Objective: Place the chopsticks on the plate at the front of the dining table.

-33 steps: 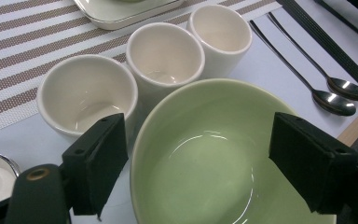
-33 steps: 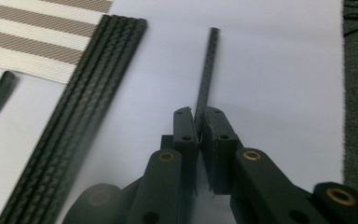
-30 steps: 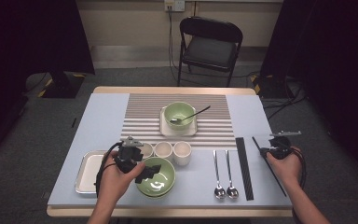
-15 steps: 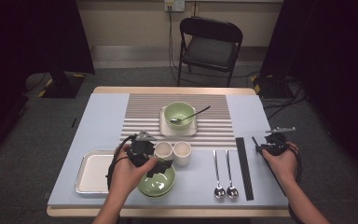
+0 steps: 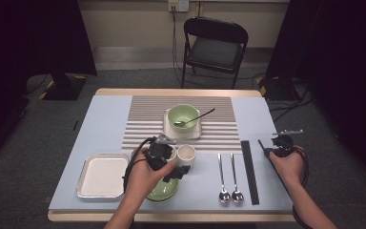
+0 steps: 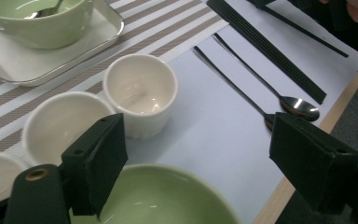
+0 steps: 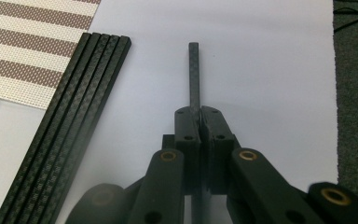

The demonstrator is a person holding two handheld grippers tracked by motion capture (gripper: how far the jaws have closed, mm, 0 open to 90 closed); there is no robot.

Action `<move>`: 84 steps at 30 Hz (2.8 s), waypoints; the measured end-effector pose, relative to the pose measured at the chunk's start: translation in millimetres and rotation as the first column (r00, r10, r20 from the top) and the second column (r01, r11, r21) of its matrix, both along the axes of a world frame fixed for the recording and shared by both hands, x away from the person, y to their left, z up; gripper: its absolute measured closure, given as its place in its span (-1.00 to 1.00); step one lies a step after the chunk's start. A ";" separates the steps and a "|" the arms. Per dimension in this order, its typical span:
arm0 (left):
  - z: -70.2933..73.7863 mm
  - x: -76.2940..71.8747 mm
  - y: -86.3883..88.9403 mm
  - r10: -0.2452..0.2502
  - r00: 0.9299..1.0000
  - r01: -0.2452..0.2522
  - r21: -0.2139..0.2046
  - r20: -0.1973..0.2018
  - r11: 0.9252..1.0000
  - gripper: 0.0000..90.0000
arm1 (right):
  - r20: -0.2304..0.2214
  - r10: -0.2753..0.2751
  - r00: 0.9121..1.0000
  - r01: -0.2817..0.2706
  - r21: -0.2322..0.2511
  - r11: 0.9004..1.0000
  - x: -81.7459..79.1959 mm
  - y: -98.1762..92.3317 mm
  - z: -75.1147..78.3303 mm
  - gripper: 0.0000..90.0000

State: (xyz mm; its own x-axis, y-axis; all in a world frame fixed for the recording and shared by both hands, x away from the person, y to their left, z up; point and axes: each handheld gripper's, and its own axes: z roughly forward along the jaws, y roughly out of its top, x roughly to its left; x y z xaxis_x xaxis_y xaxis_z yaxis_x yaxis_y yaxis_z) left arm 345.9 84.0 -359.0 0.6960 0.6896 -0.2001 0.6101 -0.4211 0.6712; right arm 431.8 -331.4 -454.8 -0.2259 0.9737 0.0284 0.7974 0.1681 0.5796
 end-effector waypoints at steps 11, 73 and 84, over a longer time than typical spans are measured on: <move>-4.1 6.2 -21.0 -0.030 0.999 0.030 -0.026 -0.025 0.999 -0.60 | -0.001 -0.013 1.000 0.013 0.085 0.996 0.0 -8.0 3.7 0.93; -9.4 11.7 -80.0 -0.040 0.999 0.036 -0.090 -0.037 0.995 -0.58 | 0.137 0.093 0.986 -0.134 0.335 0.933 -5.3 42.4 65.3 0.93; -12.2 11.3 -89.1 -0.028 0.998 0.021 -0.120 -0.060 0.993 -0.59 | 0.150 0.110 0.983 -0.158 0.363 0.918 -6.6 55.2 65.4 0.93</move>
State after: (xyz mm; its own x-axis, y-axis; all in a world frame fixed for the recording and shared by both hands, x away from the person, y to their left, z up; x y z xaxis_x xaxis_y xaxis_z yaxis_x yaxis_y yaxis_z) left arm 357.2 -5.1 -371.2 0.6962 0.6413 -0.3225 0.6422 -0.3556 0.6791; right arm 425.2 -276.2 -389.4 -0.3786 0.8587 0.3453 0.7002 0.0217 0.7136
